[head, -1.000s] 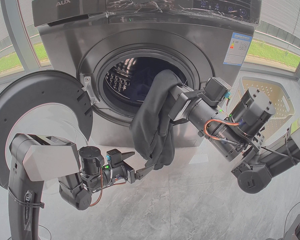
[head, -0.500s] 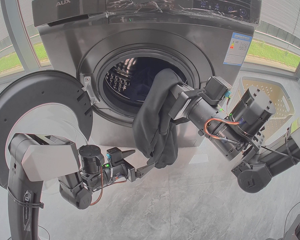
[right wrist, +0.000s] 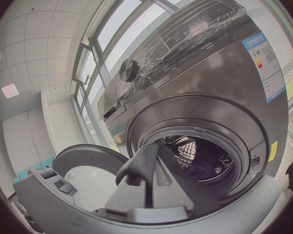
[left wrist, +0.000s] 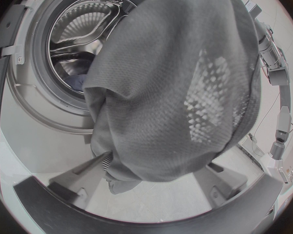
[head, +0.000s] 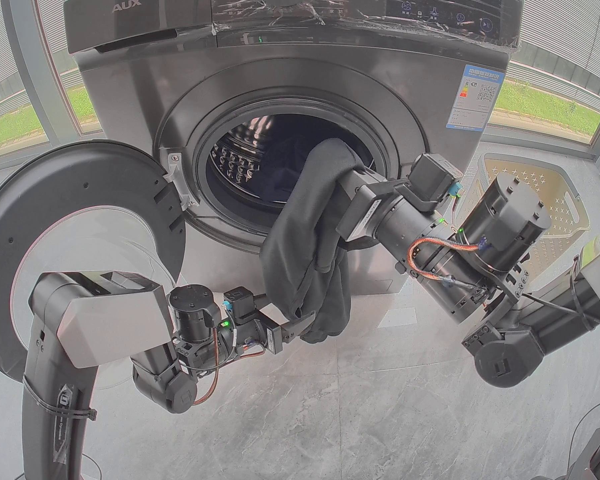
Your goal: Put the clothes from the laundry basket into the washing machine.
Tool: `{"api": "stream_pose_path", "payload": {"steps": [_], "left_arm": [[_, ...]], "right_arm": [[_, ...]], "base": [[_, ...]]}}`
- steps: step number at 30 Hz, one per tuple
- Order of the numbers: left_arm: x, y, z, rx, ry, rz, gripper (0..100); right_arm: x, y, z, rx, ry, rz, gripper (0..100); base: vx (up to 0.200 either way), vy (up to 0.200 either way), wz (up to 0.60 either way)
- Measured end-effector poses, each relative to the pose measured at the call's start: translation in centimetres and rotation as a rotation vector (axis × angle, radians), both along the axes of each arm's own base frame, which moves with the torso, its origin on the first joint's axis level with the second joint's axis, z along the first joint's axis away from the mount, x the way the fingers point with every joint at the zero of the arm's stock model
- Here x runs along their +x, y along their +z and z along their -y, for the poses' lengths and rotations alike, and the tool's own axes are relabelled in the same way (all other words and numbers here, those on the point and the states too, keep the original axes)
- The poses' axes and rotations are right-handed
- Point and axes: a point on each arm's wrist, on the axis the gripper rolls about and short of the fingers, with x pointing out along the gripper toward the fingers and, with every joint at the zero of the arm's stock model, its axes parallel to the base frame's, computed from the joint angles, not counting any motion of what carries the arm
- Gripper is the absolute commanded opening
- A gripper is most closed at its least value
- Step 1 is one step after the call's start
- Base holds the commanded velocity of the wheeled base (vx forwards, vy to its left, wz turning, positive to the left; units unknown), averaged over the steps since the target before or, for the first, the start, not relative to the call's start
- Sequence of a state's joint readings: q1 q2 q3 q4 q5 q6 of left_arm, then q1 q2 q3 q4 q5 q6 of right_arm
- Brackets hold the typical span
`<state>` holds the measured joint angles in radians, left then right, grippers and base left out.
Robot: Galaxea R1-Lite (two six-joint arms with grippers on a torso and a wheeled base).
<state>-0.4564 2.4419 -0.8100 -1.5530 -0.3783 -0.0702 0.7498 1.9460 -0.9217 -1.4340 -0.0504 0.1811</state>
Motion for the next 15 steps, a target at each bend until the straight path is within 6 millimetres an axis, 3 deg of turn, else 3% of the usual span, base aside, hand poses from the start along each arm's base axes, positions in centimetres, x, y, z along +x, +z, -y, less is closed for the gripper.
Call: {"api": "stream_pose_path", "payload": {"steps": [9,15], "left_arm": [[0.4,-0.1,-0.2,-0.001,0.030,0.006,0],[0.2,1.0,-0.4,-0.017,0.035,0.016,0]], "right_arm": [[0.0,-0.1,0.1,-0.002,-0.002,-0.003,0],[0.1,-0.1,0.2,0.000,-0.004,-0.004,0]], "base": [[0.000,0.000,0.00],[0.000,0.000,0.00]]}}
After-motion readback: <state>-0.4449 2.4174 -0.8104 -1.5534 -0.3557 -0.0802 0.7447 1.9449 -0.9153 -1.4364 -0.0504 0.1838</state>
